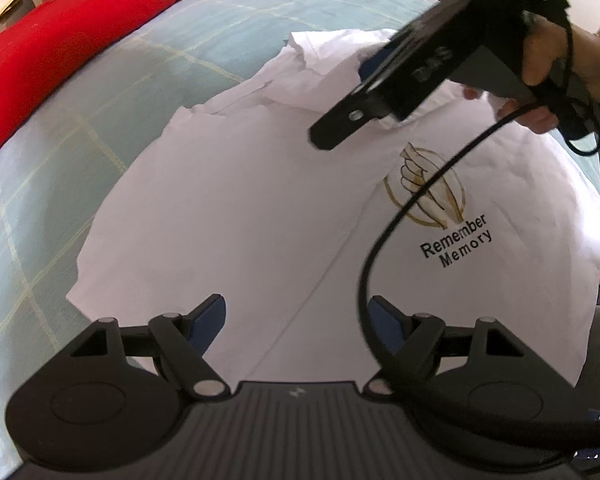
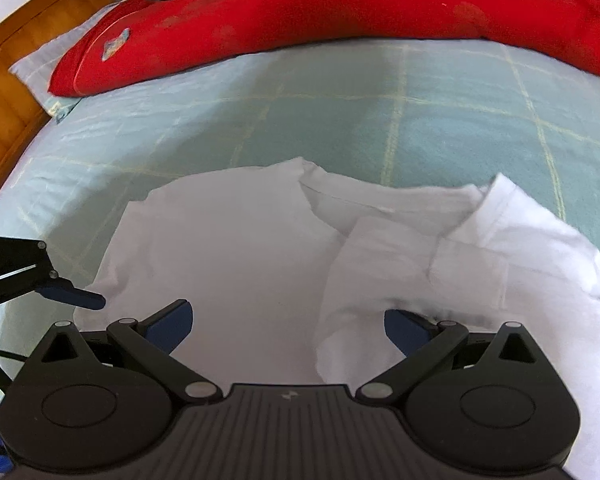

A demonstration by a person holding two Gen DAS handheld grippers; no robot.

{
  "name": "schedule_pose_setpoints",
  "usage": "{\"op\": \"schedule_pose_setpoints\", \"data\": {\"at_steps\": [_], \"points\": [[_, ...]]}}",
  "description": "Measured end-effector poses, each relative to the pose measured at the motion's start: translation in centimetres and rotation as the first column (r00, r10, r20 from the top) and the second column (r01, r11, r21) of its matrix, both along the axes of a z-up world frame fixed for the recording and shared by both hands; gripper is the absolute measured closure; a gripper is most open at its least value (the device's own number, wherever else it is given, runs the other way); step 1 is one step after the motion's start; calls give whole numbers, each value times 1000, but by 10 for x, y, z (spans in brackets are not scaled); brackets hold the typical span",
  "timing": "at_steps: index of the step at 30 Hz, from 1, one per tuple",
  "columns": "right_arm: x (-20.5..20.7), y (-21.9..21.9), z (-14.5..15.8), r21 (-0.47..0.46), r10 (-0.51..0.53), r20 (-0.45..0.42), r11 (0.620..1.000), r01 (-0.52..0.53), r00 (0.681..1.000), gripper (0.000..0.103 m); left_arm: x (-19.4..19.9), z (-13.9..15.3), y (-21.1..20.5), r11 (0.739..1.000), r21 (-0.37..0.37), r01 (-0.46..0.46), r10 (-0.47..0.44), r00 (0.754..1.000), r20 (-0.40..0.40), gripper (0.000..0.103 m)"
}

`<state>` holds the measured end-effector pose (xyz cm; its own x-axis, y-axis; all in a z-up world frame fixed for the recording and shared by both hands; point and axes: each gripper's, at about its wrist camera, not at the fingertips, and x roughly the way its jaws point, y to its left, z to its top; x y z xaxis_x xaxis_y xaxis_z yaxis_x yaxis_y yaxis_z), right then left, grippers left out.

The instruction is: Fold clothes

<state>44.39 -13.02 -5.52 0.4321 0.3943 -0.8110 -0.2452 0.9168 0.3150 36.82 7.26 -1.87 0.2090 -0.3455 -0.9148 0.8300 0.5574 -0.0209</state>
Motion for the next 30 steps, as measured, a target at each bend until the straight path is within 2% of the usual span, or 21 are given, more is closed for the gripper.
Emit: {"op": "schedule_pose_setpoints", "data": {"at_steps": [6,8,11,14,17,23,26,30], "points": [[2,-10,-9,120,-88,-3,989,88,996,0,1,-3,8,1000,9,-19,19,1000,-4,24],[7,-8,-8,160,-111,30,982,104,993,0,0,-2,10,1000,9,-12,12,1000,-8,24],[5,7,5,189,-64,113,981,42,992,0,-3,-3,14,1000,18,-4,4,1000,-12,24],[1,29,17,159,27,174,986,-55,984,0,-3,-4,20,1000,26,-15,16,1000,-17,24],[-1,49,19,126,107,191,983,-132,976,0,-3,-4,24,999,30,-22,23,1000,-21,24],[5,81,-2,-39,221,100,975,-218,970,0,-4,-8,27,999,33,-30,31,999,-26,24],[1,80,-6,-58,212,65,976,-209,975,0,-5,-9,30,999,31,-34,35,999,-30,24],[-15,57,-1,-37,152,38,988,-151,988,0,-6,-8,32,998,50,-40,42,999,-22,24]]}}
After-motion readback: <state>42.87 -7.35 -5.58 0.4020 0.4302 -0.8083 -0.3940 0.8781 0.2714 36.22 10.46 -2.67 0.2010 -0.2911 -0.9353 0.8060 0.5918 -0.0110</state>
